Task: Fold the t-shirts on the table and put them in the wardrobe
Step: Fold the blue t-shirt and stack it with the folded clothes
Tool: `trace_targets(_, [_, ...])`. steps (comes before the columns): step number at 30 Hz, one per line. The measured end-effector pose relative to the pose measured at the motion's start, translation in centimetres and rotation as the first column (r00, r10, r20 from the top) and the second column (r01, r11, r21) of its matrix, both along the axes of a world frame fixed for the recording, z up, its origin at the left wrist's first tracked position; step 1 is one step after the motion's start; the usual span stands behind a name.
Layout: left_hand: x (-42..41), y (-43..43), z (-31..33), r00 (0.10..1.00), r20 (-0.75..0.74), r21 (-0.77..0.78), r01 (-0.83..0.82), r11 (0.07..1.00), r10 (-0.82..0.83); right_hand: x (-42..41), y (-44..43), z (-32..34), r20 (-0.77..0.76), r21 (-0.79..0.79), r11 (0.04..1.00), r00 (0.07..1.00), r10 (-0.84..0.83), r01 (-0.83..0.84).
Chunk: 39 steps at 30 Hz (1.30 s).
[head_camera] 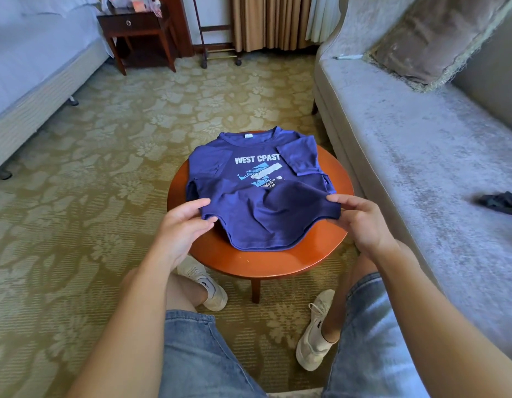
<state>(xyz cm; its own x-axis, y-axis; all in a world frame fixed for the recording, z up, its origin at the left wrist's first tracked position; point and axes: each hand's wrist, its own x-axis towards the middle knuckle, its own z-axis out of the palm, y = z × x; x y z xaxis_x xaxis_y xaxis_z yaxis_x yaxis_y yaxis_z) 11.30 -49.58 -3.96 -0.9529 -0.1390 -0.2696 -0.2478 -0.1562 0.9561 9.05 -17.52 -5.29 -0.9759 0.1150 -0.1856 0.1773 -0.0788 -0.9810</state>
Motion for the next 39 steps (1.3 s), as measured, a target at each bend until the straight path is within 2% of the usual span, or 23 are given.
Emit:
trace_targets(4, [0.5, 1.1, 0.6, 1.000, -0.019, -0.026, 0.009, 1.000, -0.010, 0.8, -0.4, 0.5, -0.030, -0.045, 0.999, 1.000, 0.006, -0.007])
trace_targets(8, [0.3, 1.9, 0.4, 0.998, -0.047, -0.044, -0.037, 0.998, 0.035, 1.2, -0.4, 0.4, -0.066, 0.037, 0.998, 0.996, -0.056, 0.059])
trace_targets(12, [-0.5, 2.4, 0.7, 0.996, -0.072, -0.098, -0.050, 0.994, 0.043, 1.2, -0.2, 0.5, -0.072, 0.179, 0.984, 0.997, 0.005, 0.008])
trace_targets(14, [-0.8, 2.3, 0.7, 0.995, -0.086, -0.164, -0.055, 0.985, 0.041, 0.9, 0.3, 0.4, -0.094, 0.346, 0.938, 0.995, 0.034, 0.001])
trace_targets(17, [-1.2, 1.8, 0.6, 0.994, -0.100, -0.295, -0.065, 0.953, 0.037, 0.5, 1.4, 0.1, -0.132, 0.613, 0.790, 0.987, 0.093, 0.007])
trace_targets(22, [-1.1, 1.6, 0.7, 0.984, -0.175, -0.555, -0.120, 0.823, 0.025, 1.1, 2.1, -0.4, -0.115, 0.715, 0.693, 0.963, 0.245, -0.091])
trace_targets(25, [-1.4, 1.5, 0.8, 0.984, -0.176, -0.575, -0.123, 0.809, 0.024, 1.5, 1.8, -0.8, -0.155, 0.728, 0.681, 0.948, 0.280, -0.082])
trace_targets(28, [-1.8, 1.8, 0.5, 0.985, -0.158, -0.586, -0.151, 0.796, 0.070, 1.3, 1.4, -0.7, -0.138, 0.671, 0.734, 0.956, 0.260, -0.103])
trace_targets(32, [-1.9, 2.1, -0.2, 0.951, -0.203, -0.579, -0.307, 0.756, 0.231, -0.1, 0.6, 0.8, -0.084, 0.571, 0.812, 0.975, 0.206, -0.122])
trace_targets(35, [-1.5, 1.7, -0.6, 0.914, -0.212, -0.555, -0.405, 0.727, 0.346, -0.8, -0.1, 1.6, -0.150, 0.521, 0.851, 0.974, 0.169, -0.067])
trace_targets(39, [-0.4, 0.6, -0.7, 0.903, -0.196, -0.512, -0.427, 0.745, 0.383, -0.2, -0.5, 1.6, -0.242, 0.499, 0.866, 0.965, 0.104, 0.032])
